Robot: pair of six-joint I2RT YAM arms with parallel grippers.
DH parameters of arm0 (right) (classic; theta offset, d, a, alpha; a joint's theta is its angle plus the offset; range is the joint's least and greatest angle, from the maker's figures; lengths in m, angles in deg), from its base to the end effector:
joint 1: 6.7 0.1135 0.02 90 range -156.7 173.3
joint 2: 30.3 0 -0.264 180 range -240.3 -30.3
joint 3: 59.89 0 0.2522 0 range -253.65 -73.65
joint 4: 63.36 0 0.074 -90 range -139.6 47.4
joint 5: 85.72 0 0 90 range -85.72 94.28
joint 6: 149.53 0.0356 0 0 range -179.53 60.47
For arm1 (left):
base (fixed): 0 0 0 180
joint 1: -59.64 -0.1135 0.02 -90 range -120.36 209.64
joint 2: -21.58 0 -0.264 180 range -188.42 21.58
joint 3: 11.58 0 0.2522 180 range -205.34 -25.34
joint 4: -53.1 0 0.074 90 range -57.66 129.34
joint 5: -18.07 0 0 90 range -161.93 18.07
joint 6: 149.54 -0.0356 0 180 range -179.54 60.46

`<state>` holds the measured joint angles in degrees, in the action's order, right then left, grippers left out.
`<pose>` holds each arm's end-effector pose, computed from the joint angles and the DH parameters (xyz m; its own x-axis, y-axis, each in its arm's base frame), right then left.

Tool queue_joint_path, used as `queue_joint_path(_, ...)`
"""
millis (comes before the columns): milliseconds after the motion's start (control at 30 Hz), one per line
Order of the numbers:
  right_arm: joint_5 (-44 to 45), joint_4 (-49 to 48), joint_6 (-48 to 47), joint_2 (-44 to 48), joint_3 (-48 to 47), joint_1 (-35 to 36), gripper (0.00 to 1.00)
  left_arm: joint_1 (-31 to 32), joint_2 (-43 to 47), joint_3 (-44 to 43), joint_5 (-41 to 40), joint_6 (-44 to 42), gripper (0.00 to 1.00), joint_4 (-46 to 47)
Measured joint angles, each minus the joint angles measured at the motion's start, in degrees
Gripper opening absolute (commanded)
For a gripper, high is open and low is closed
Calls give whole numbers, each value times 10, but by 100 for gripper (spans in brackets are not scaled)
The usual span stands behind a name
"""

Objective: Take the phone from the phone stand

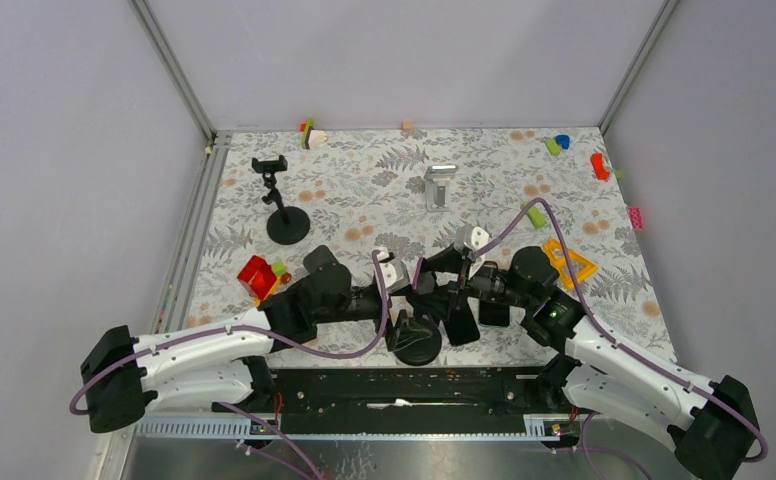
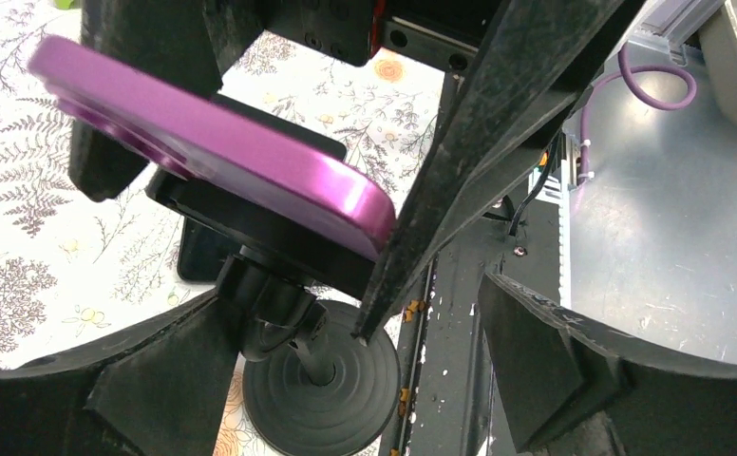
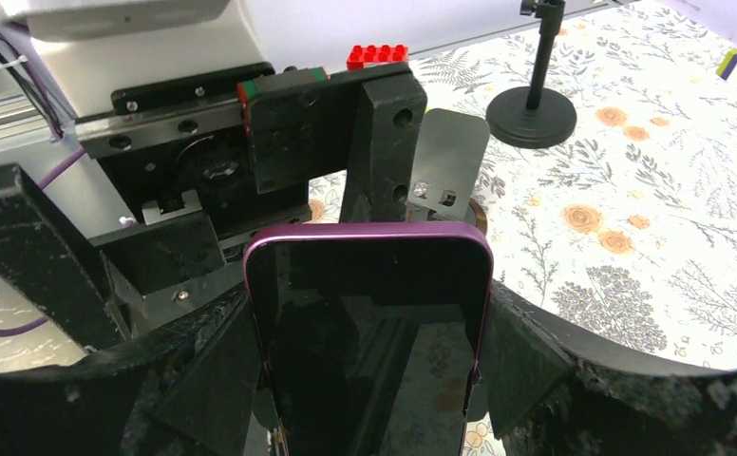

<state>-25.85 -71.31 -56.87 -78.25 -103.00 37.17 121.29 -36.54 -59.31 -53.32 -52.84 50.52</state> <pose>0.1312 0.1509 0.2939 -0.0055 0.0504 -0.9987 -0.9615 0.2741 0.0191 0.1009 -0.2110 0.2680 -0.2204 0.1756 -0.9595 0.9626 0.1982 -0.1848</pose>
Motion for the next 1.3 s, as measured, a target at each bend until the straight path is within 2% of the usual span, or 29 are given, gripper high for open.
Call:
queue_joint_path(233, -32, -13, 0, 1, 7, 0, 0, -5, 16, 3, 16, -1, 99, 2)
queue_joint_path(400, -63, -16, -9, 8, 14, 0, 0, -23, 54, 47, 60, 11, 99, 35)
queue_joint_path(600, -93, -20, -29, 21, 27, 0, 0, -29, 92, 68, 69, 13, 99, 40)
queue_joint_path(1100, -206, 1, -95, -9, -1, -3, 0, -33, 80, 77, 123, -42, 94, 78)
queue_joint_path(1300, -232, 5, -99, -14, -5, -4, 0, -33, 64, 74, 123, -78, 89, 87)
